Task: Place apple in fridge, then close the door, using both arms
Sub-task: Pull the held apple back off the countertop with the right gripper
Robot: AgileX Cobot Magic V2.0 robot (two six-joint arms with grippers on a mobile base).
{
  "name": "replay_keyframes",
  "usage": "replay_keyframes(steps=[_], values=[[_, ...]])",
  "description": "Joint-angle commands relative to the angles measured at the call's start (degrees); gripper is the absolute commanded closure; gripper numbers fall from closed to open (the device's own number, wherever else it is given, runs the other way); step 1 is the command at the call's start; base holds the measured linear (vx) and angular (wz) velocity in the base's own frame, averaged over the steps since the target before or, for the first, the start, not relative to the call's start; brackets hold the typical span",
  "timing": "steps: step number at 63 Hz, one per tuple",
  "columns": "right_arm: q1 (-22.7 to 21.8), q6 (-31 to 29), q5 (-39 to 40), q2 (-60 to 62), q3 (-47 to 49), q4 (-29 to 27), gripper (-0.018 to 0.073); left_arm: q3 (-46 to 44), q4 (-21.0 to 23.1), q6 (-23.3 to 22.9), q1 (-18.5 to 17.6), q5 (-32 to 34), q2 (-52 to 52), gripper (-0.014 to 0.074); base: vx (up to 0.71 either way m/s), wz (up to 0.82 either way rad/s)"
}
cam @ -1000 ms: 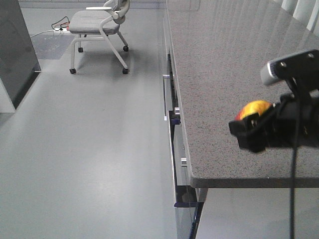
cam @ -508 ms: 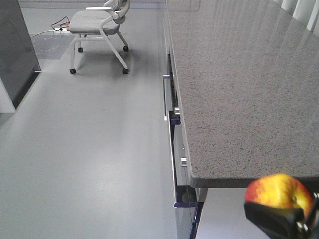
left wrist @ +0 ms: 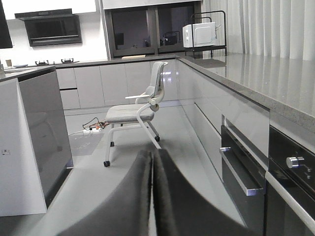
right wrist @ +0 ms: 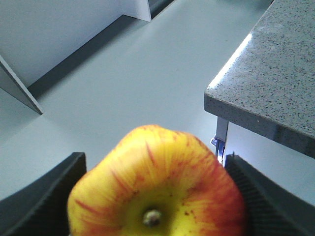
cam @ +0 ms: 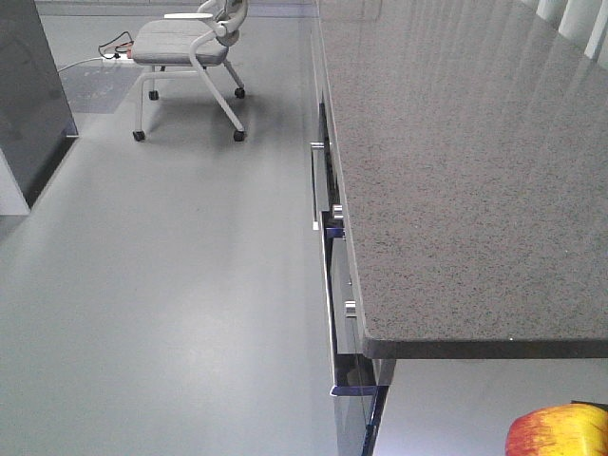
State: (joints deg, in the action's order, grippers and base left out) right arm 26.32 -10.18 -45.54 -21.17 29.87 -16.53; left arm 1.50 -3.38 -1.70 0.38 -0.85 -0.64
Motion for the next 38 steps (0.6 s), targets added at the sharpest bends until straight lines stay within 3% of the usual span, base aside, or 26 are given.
replay_keyframes(steps=[1, 38], values=[[0.16, -0.01, 3.88, -0.37, 1.61, -0.91, 0.0183, 1.2, 0.54, -0.13, -0.4, 3.91, -0.89, 0.0603, 0.0, 0.0], [0.16, -0.01, 3.8, -0.37, 1.61, -0.91, 0.0183, 1.2, 0.54, -0.13, -0.4, 3.91, -0.89, 0.0603, 0.0, 0.0]])
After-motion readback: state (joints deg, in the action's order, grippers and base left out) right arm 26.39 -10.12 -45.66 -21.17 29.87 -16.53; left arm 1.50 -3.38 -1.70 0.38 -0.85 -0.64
